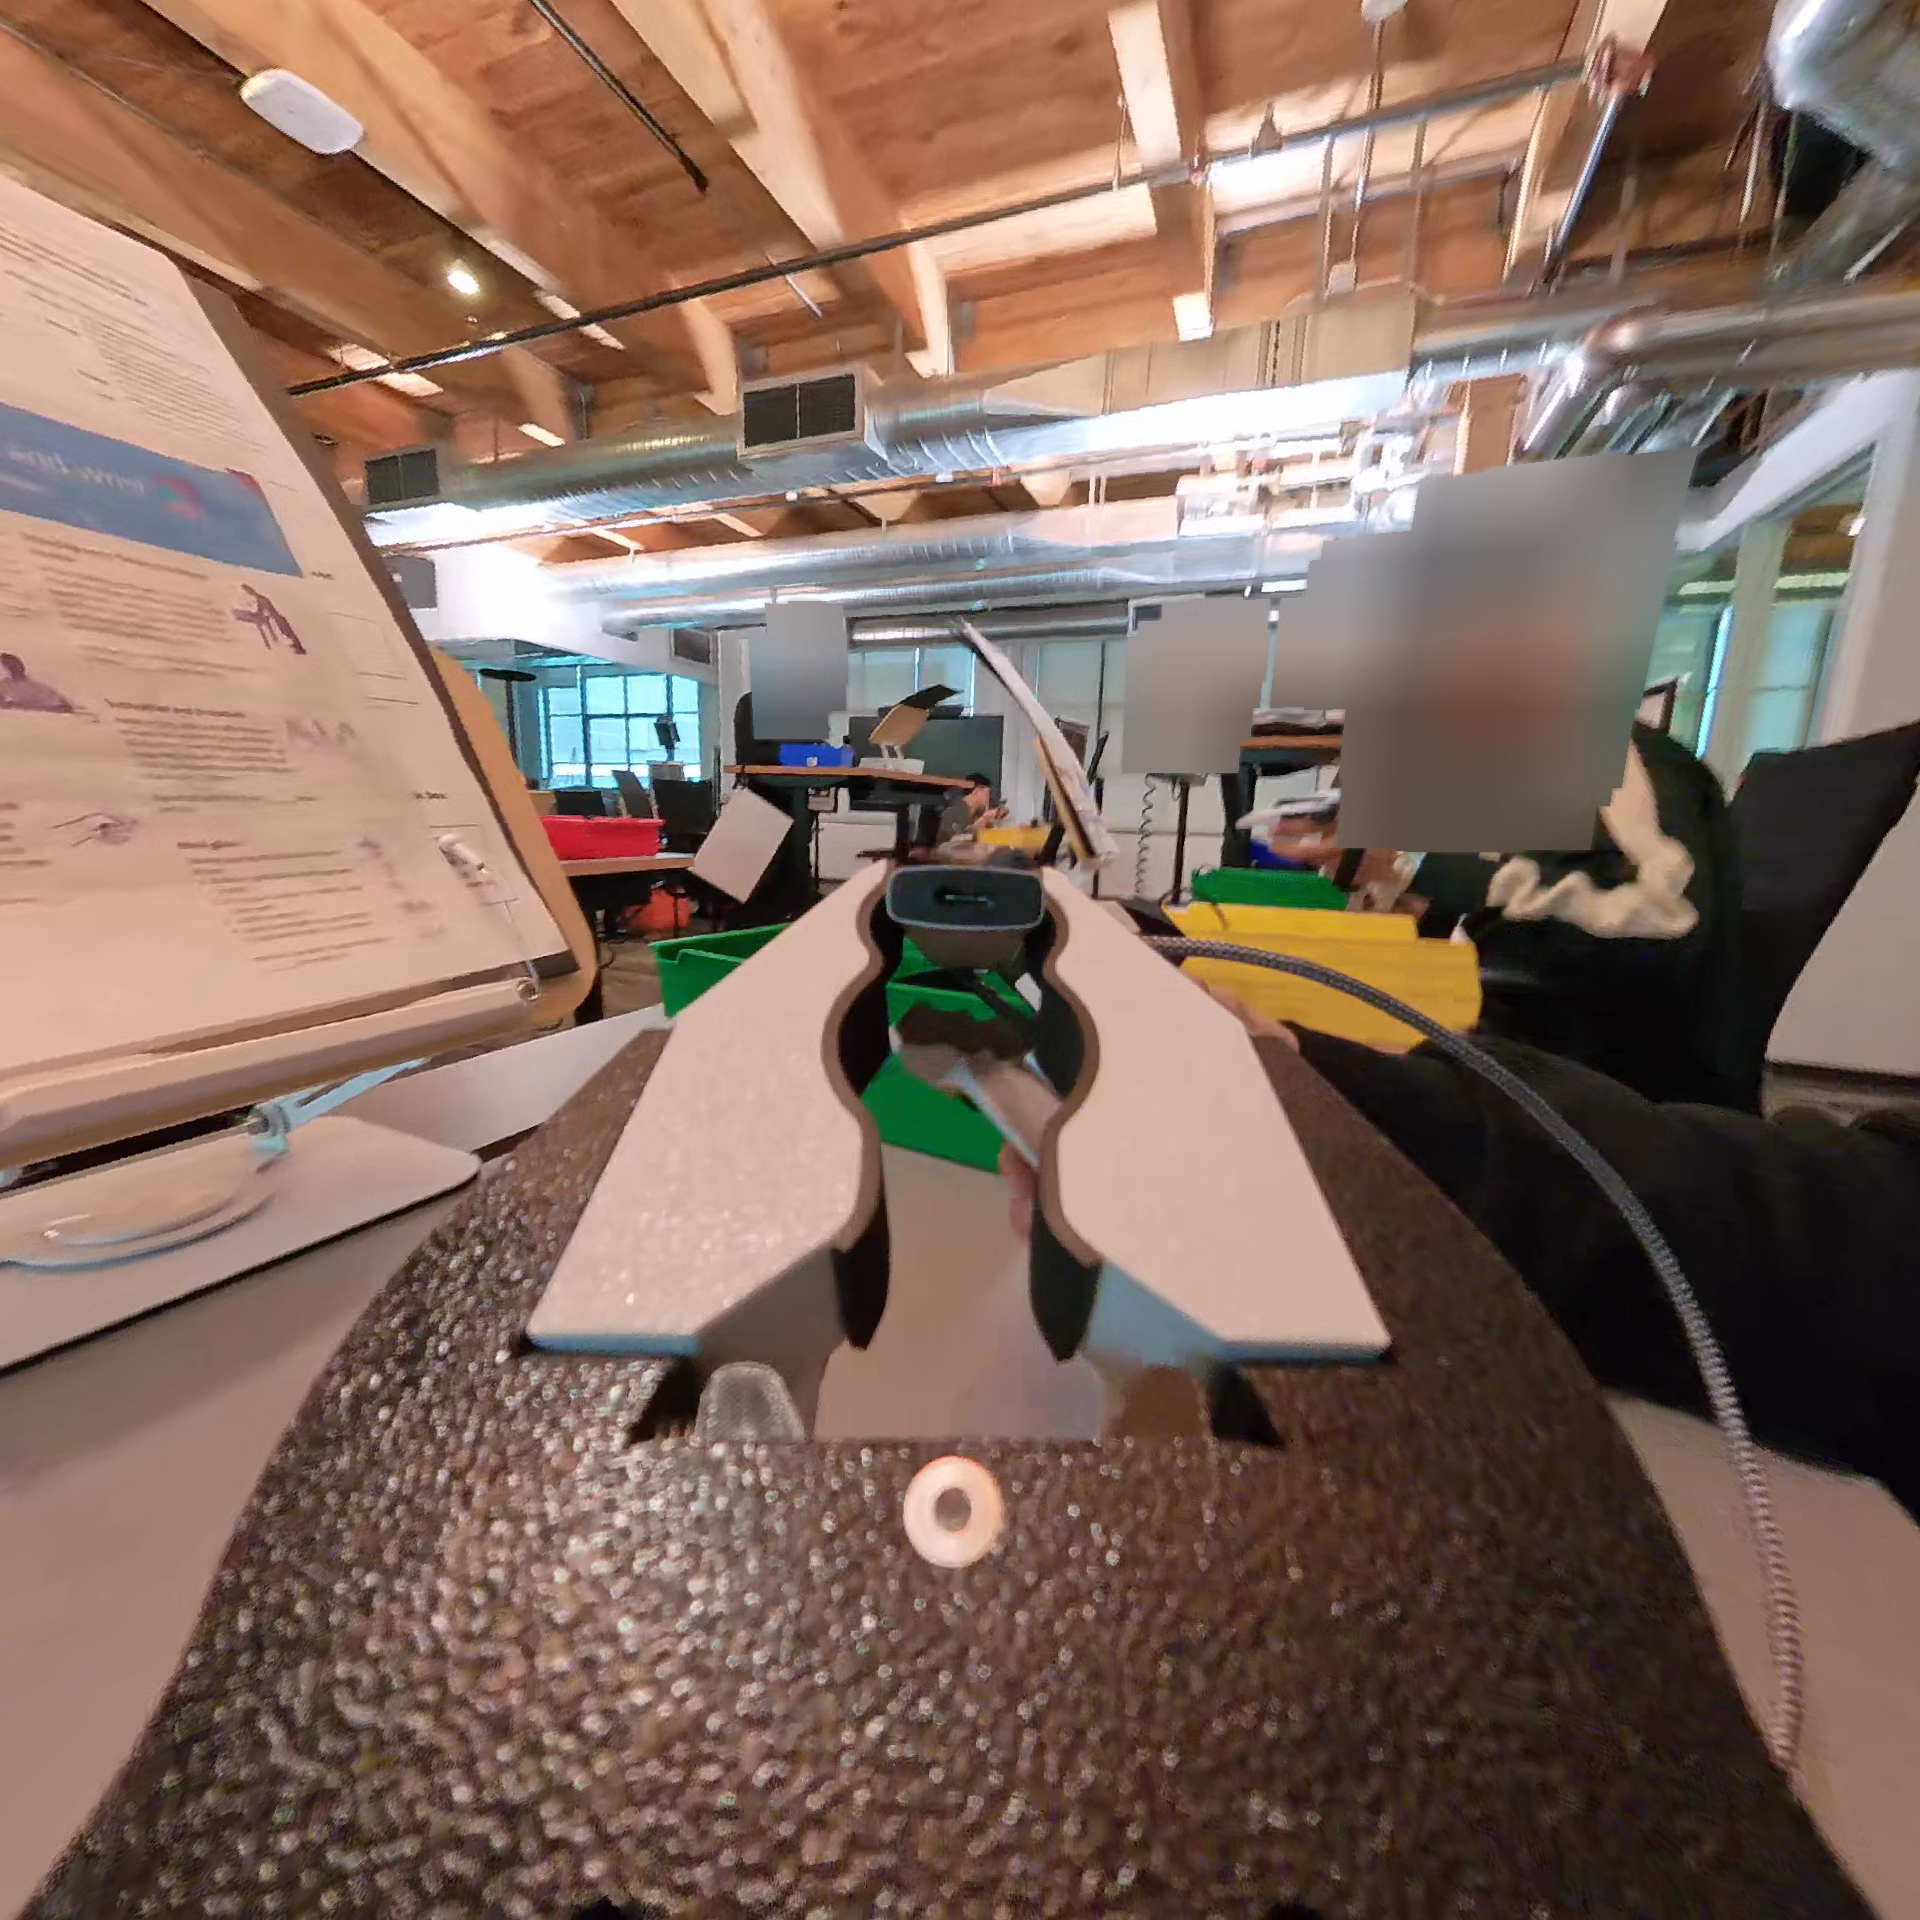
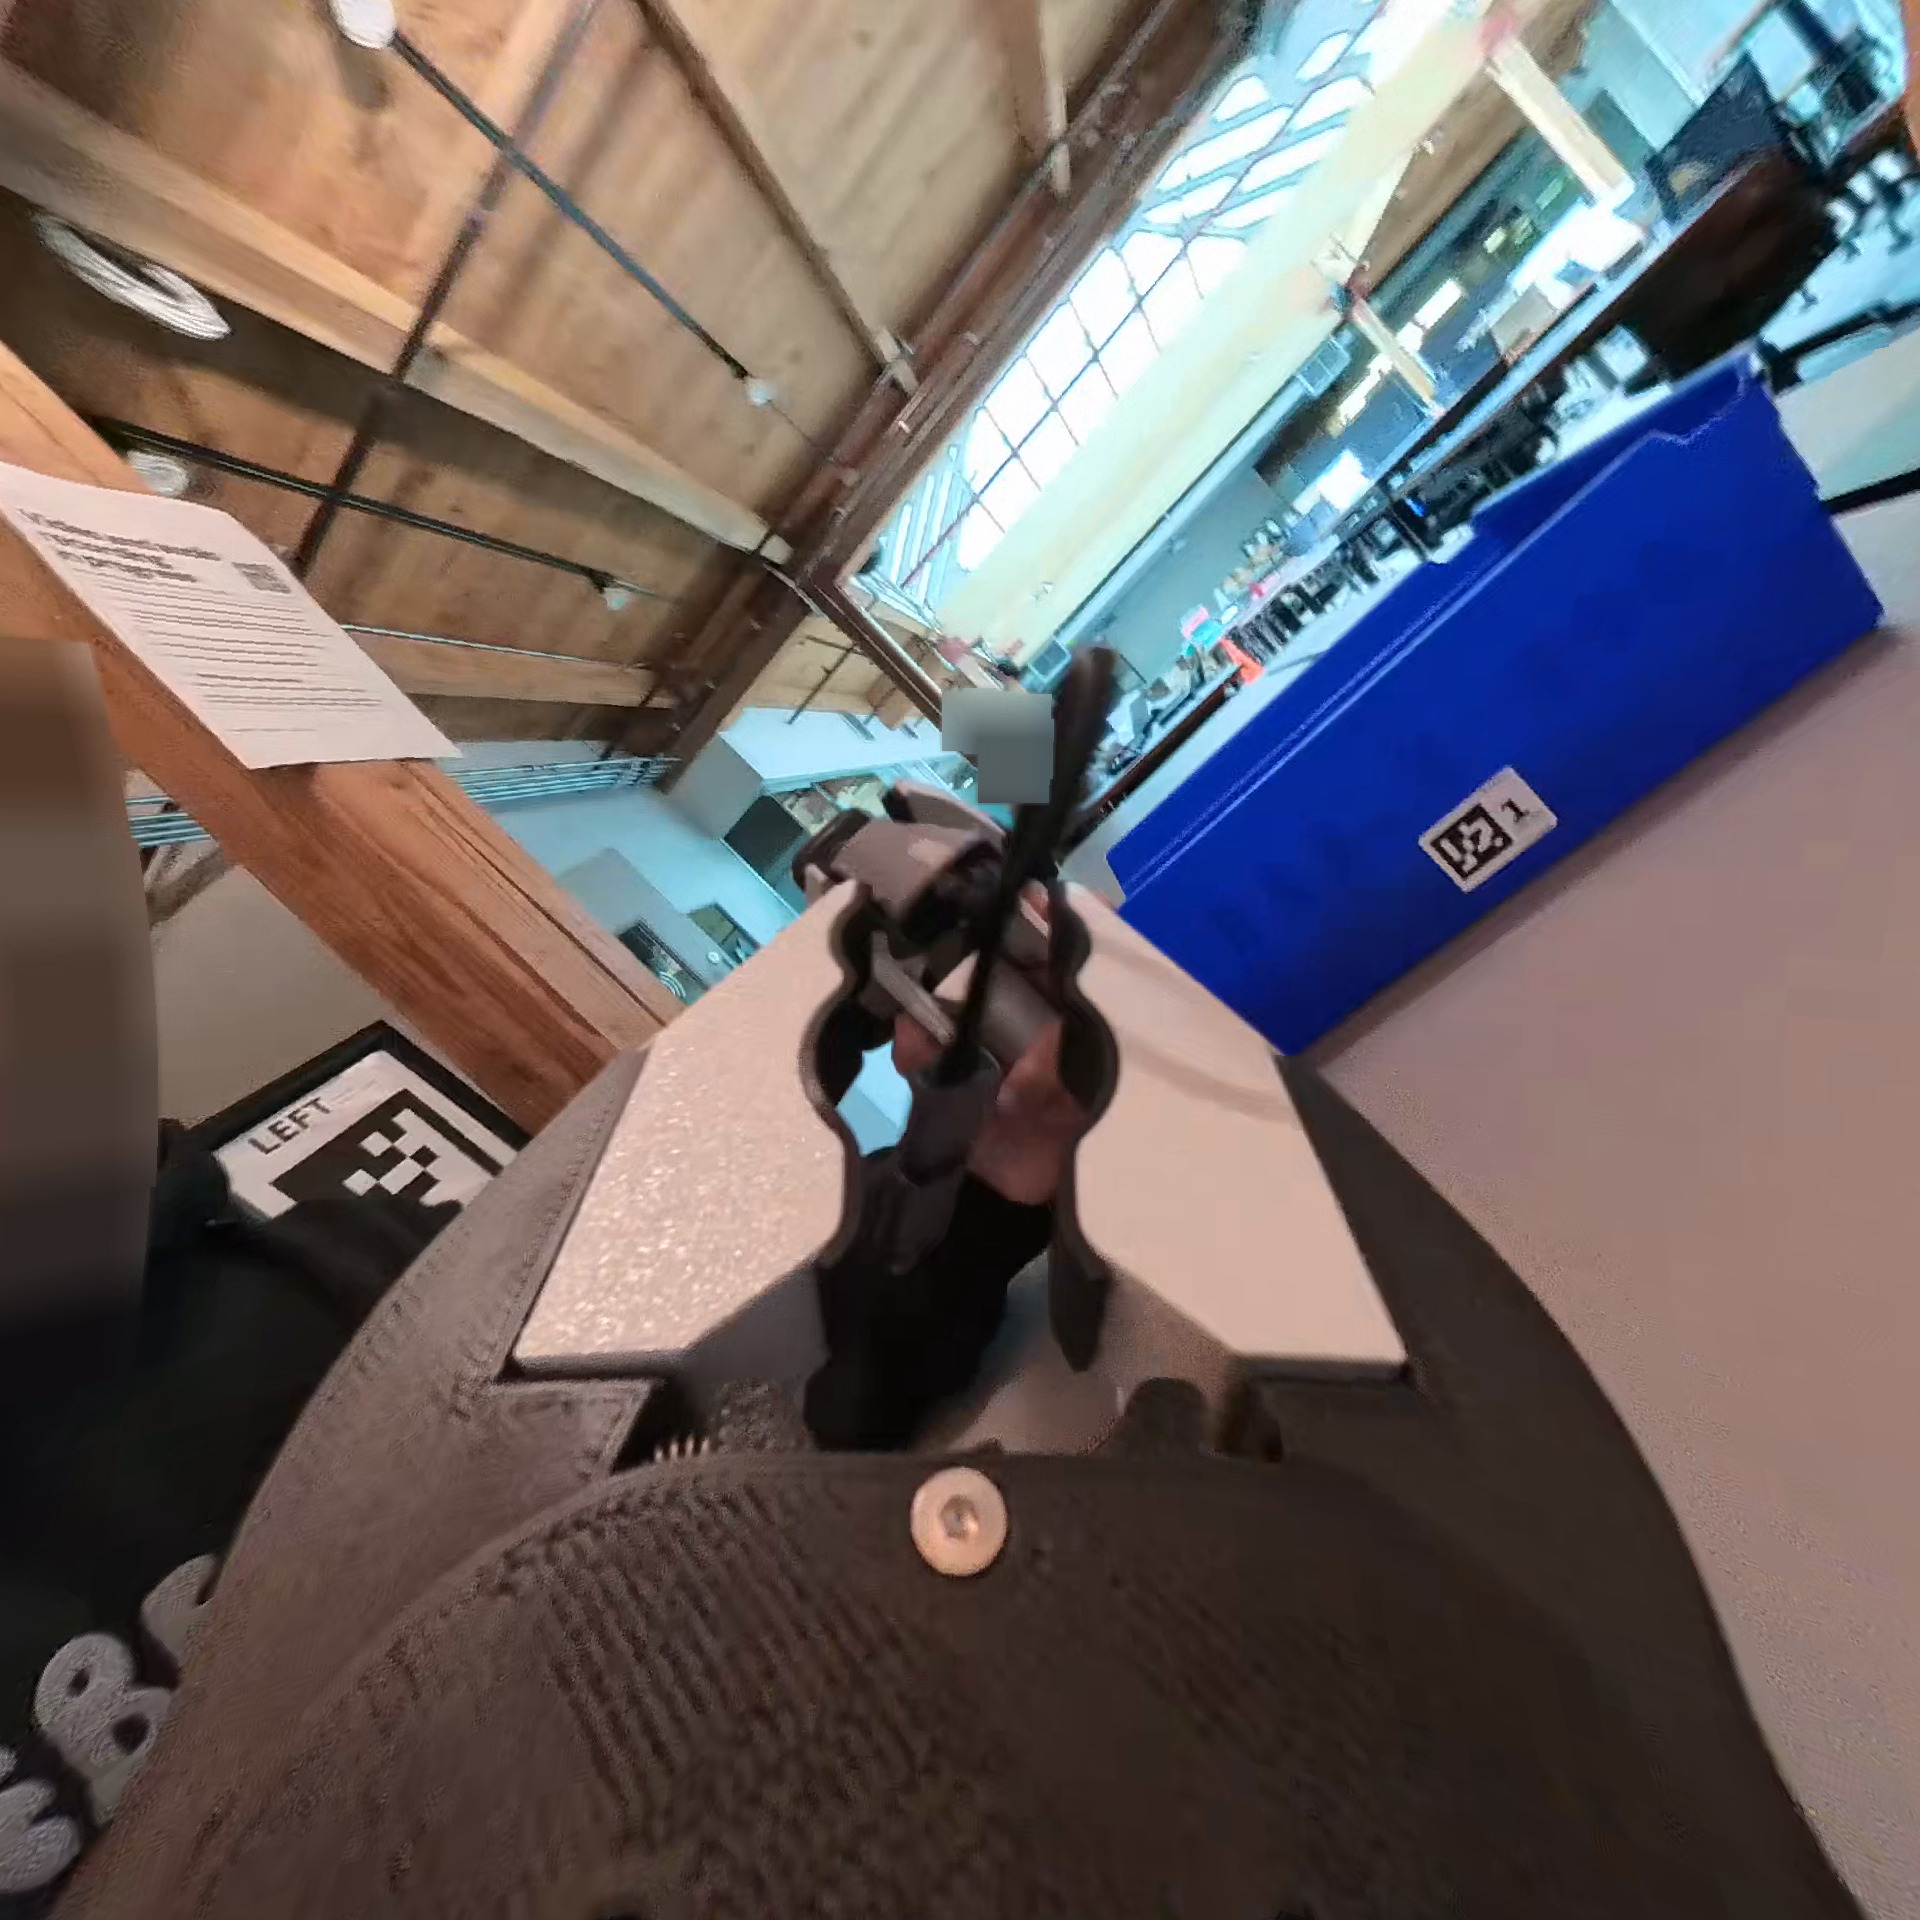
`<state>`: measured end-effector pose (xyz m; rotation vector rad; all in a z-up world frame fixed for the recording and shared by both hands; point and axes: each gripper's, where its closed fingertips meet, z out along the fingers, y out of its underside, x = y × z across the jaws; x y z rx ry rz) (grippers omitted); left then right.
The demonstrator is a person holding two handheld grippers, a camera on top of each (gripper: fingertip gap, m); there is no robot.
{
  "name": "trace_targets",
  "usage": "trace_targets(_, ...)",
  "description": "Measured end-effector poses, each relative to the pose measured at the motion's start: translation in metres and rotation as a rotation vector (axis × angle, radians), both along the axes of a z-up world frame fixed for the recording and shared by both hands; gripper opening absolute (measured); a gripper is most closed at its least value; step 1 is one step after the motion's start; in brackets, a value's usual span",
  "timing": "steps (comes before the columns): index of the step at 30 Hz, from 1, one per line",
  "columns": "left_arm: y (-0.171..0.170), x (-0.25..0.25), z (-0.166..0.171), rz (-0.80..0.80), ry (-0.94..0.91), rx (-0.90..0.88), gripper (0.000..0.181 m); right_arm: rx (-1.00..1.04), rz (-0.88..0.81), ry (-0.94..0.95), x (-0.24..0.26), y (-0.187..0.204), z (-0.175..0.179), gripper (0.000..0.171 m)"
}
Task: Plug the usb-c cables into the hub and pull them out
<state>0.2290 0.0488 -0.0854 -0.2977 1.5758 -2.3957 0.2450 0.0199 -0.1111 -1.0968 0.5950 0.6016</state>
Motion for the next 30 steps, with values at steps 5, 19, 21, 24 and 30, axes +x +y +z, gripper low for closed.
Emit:
trace_targets(5,-0.011,-0.002,-0.014,0.042,-0.082,0.124,0.021,0.021,0.014,0.025,0.005,-0.002,-0.005,0.018)
trace_targets(19,-0.030,-0.005,-0.073,0.173,-0.297,0.577,0.029,-0.092,0.116,0.102,-0.008,-0.005,-0.026,0.008)
trace_targets(21,-0.031,-0.006,-0.071,0.166,-0.298,0.562,0.024,-0.078,0.115,0.112,-0.007,-0.007,-0.026,0.008)
trace_targets(24,-0.034,-0.006,-0.072,0.160,-0.267,0.557,0.024,-0.072,0.110,0.113,-0.006,-0.009,-0.026,0.009)
trace_targets(30,-0.038,0.004,-0.076,0.195,-0.137,0.567,0.022,-0.086,0.014,0.092,0.005,-0.014,-0.030,0.010)
